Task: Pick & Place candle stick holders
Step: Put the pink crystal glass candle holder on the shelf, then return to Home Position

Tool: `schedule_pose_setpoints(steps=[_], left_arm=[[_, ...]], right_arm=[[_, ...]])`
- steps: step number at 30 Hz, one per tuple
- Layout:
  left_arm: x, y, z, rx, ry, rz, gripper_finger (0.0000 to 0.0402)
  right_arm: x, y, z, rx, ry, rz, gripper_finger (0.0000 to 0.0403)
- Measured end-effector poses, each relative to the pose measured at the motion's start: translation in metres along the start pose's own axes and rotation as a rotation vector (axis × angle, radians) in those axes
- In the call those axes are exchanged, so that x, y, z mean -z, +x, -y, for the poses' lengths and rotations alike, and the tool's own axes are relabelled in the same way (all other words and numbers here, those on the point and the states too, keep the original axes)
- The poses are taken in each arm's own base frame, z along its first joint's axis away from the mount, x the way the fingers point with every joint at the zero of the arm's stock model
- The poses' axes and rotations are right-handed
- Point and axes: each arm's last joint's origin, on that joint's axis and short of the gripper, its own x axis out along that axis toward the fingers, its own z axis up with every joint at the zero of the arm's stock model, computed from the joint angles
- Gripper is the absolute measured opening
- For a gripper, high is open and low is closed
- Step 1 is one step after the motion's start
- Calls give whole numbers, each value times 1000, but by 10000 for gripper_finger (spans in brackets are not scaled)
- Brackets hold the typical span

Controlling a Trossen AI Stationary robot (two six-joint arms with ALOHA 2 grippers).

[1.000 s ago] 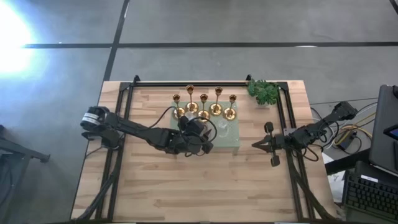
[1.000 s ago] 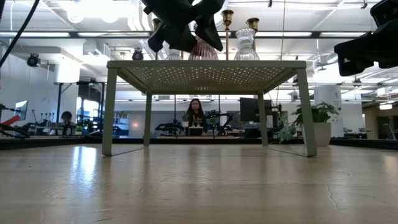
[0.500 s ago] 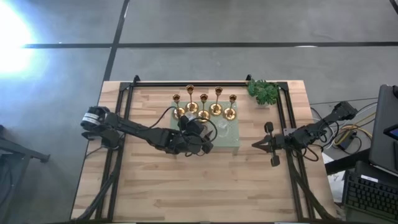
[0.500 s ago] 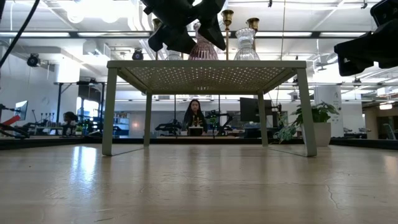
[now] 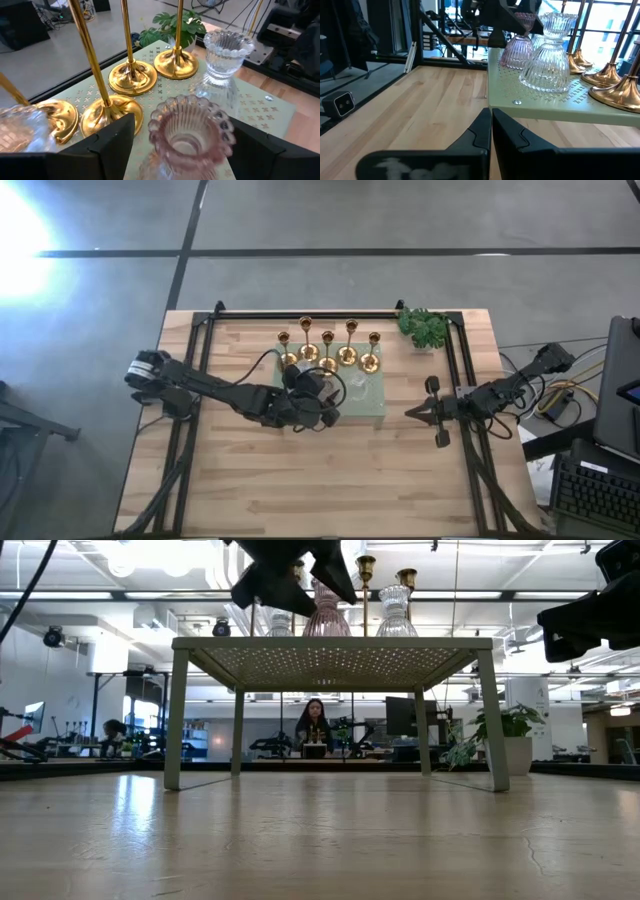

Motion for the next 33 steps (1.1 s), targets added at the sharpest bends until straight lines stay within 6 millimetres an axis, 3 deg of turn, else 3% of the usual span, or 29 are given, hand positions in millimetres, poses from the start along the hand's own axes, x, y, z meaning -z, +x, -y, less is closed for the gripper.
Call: schedule_pose_setpoints(steps=[11,22,30,33], left_arm=[[-2,-28,4,56,-3,-10,282],[-5,-93,12,232,17,-5,282],[-19,-116,3,302,-41,20,282],[-25,-125,-6,356,11,-11,282]], right_arm=[[0,0,0,0,0,1,9],[0,0,0,0,0,0,9],[0,0,0,0,0,0,9],[0,0,0,0,0,0,9]])
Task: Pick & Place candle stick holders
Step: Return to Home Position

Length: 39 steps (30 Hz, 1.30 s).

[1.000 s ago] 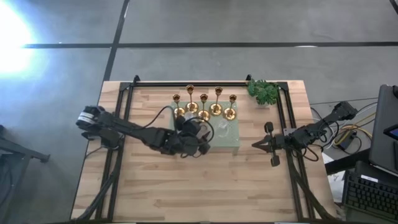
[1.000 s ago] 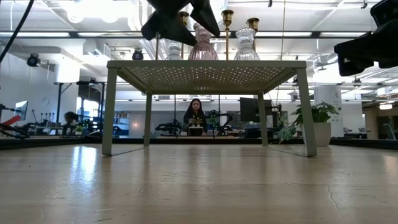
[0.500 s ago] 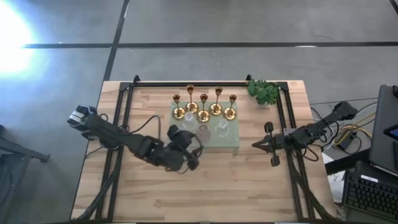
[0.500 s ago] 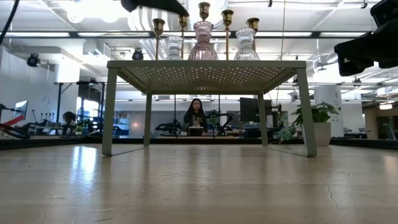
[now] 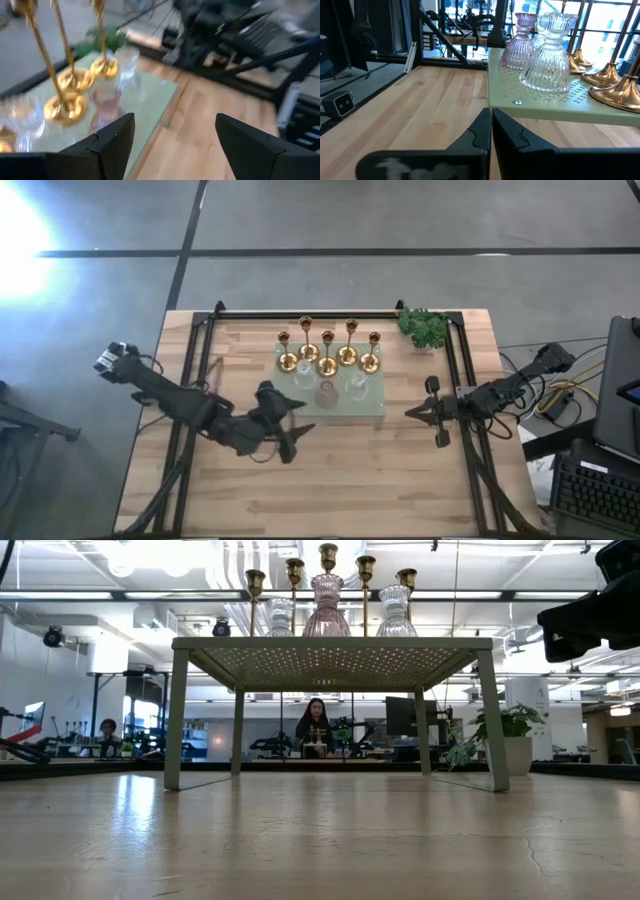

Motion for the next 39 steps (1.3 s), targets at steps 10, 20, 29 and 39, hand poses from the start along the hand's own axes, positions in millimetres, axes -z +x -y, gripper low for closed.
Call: schedule_pose_setpoints(steps=[10,20,29,39], left_arm=[[-24,-83,-8,311,354,244,282],[55,-64,-77,456,426,408,282],[73,-59,-146,408,429,510,282],[116,-73,-196,421,478,605,282]], right_arm=[[0,0,0,0,0,0,9],[0,0,0,0,0,0,9],[0,0,0,0,0,0,9],[0,0,0,0,1,0,9]])
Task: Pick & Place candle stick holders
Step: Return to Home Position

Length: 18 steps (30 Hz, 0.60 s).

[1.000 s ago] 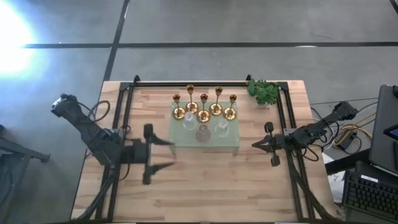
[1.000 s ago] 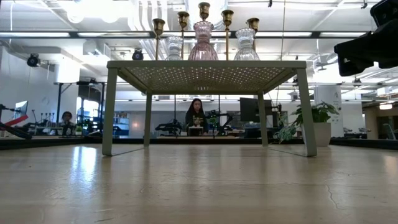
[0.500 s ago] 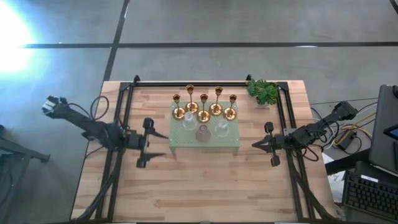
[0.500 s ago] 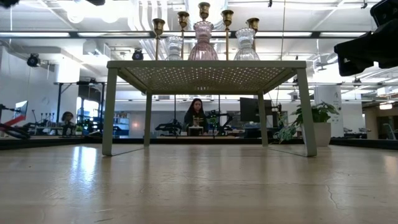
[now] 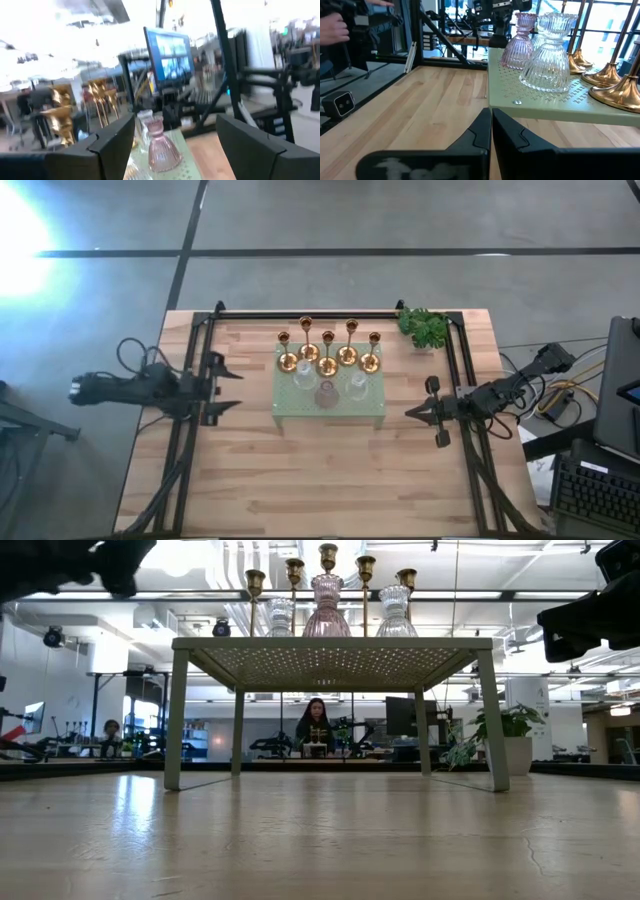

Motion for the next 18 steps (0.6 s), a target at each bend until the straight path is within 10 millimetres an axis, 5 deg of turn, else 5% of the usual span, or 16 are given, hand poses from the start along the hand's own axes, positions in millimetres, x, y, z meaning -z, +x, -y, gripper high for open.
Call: schedule_pose_setpoints(steps=[5,14,18], left_arm=[[20,-19,5,28,17,18,282],[34,-20,7,36,37,-83,282],[55,-20,10,24,48,-130,282]], right_arm=[[0,0,0,-1,0,0,9],[0,0,0,0,-1,-2,9],[0,0,0,-1,0,0,9]])
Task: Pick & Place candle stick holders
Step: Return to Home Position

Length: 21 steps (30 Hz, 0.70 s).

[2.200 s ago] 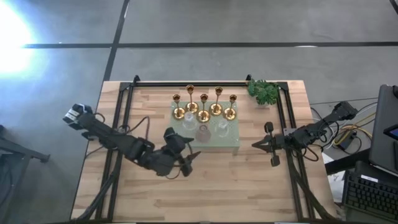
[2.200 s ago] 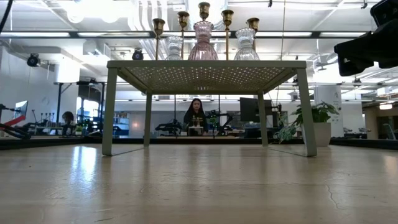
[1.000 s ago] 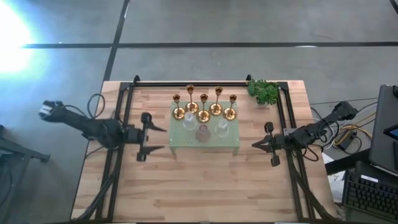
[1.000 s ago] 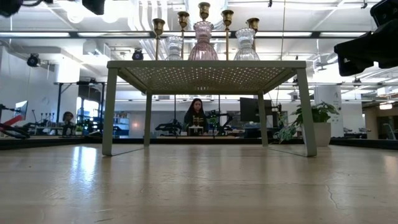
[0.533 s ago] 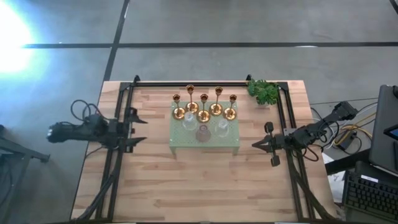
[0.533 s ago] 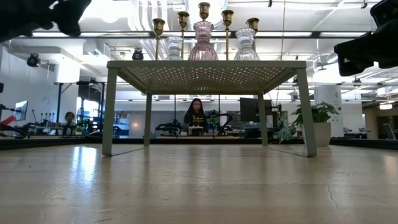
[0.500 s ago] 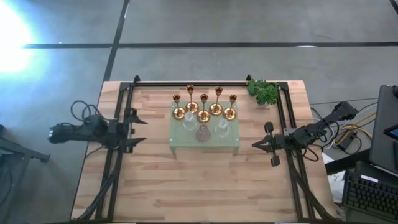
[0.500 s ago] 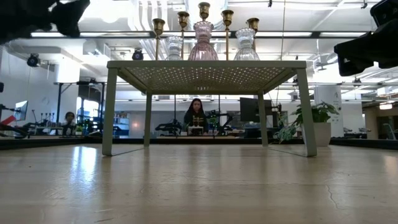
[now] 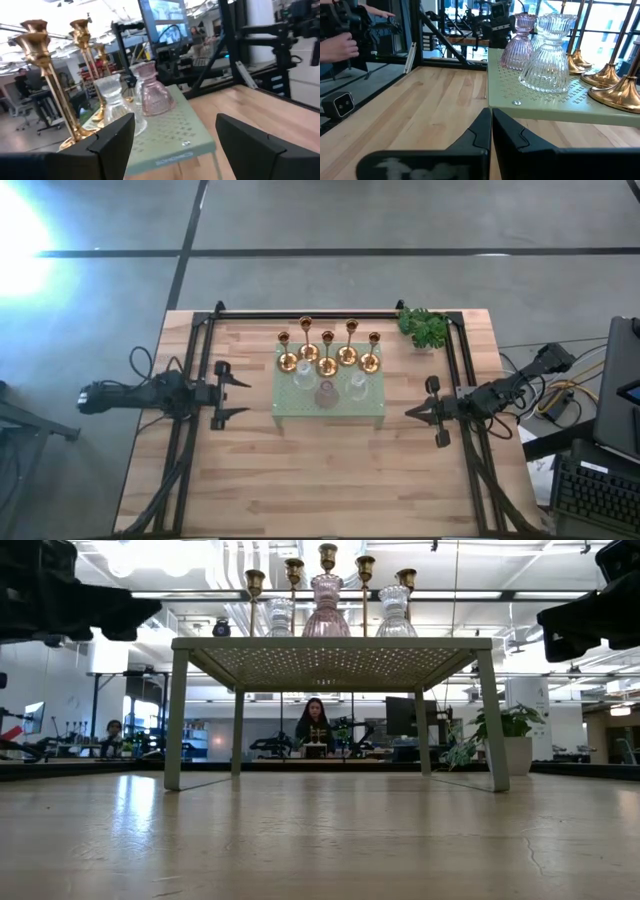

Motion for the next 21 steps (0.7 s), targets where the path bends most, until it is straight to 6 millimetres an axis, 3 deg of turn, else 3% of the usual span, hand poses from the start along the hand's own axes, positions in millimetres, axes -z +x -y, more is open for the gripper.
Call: schedule_pose_setpoints(steps=[9,21], left_arm=[[6,0,0,-9,-107,-64,282],[8,1,0,-4,-113,-86,282]], right_arm=[[0,0,0,0,0,0,9],[0,0,0,0,0,1,9]])
